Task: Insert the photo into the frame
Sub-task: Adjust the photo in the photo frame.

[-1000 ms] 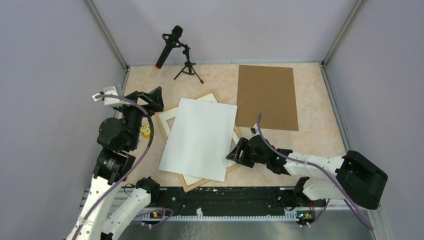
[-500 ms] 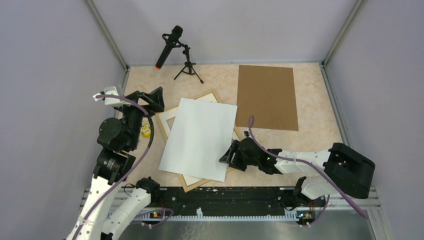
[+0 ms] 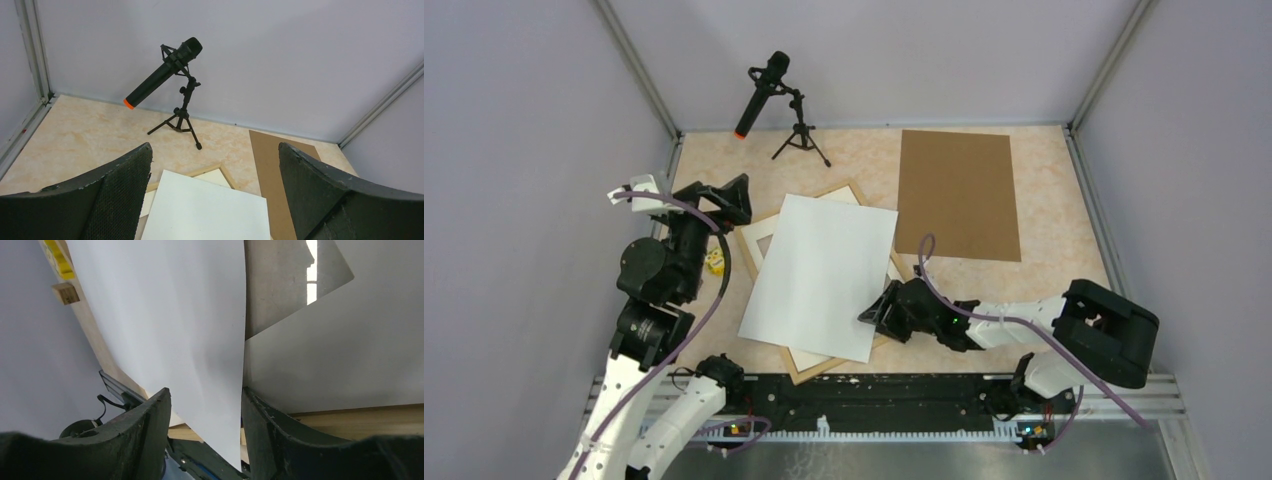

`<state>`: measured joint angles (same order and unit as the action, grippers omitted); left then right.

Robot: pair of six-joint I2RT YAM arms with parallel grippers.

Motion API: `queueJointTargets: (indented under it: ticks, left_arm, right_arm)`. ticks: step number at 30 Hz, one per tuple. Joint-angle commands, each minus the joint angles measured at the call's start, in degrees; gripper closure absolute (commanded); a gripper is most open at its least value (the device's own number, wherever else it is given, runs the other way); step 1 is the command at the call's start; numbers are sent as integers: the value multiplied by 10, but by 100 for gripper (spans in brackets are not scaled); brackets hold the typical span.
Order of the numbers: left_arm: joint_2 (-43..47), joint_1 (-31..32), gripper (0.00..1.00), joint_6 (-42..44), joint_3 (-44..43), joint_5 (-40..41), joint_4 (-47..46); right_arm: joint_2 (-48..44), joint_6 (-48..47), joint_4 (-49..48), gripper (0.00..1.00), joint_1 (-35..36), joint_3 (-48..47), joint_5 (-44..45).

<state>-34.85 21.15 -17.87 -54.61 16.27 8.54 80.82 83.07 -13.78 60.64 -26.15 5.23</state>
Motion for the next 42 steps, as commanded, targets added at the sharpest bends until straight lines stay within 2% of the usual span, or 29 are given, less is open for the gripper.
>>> queueJointTargets:
  ticks: [1, 3, 9, 14, 20, 22, 24, 26, 30, 33, 36, 42]
  left_arm:
    - [4, 1, 1, 0, 2, -6, -29]
    - [4, 2, 2, 0, 2, -5, -29]
    - [4, 2, 1, 1, 2, -6, -29]
    - [2, 2, 2, 0, 2, -11, -29]
    - [-1, 3, 2, 0, 3, -13, -31]
    - [-1, 3, 1, 1, 3, -13, -31]
    - [-1, 4, 2, 2, 3, -11, -30]
    - [-2, 5, 1, 3, 3, -9, -31]
    - [-3, 5, 2, 4, 3, -10, -29]
    - [-5, 5, 2, 4, 2, -11, -30]
    - [-7, 5, 2, 2, 1, -16, -28]
    - [-15, 5, 2, 1, 4, -25, -31]
  right_arm:
    - [5, 11, -55, 48, 3, 7, 45]
    - [6, 6, -70, 50, -5, 8, 48]
    - [15, 18, -157, 63, -12, 22, 71]
    - [57, 34, -217, 64, -12, 12, 102]
    - [154, 29, -340, 66, -14, -24, 96]
    - [185, 26, -369, 72, -14, -40, 88]
    - [207, 27, -394, 90, -16, -48, 81]
    - [212, 21, -407, 98, -19, -48, 74]
    - [159, -38, -305, 100, -39, -45, 54]
    - [109, -128, -185, 100, -79, -45, -13]
    - [71, -254, -113, 100, -133, -50, -150]
    - [49, -438, -10, 100, -206, -101, -352]
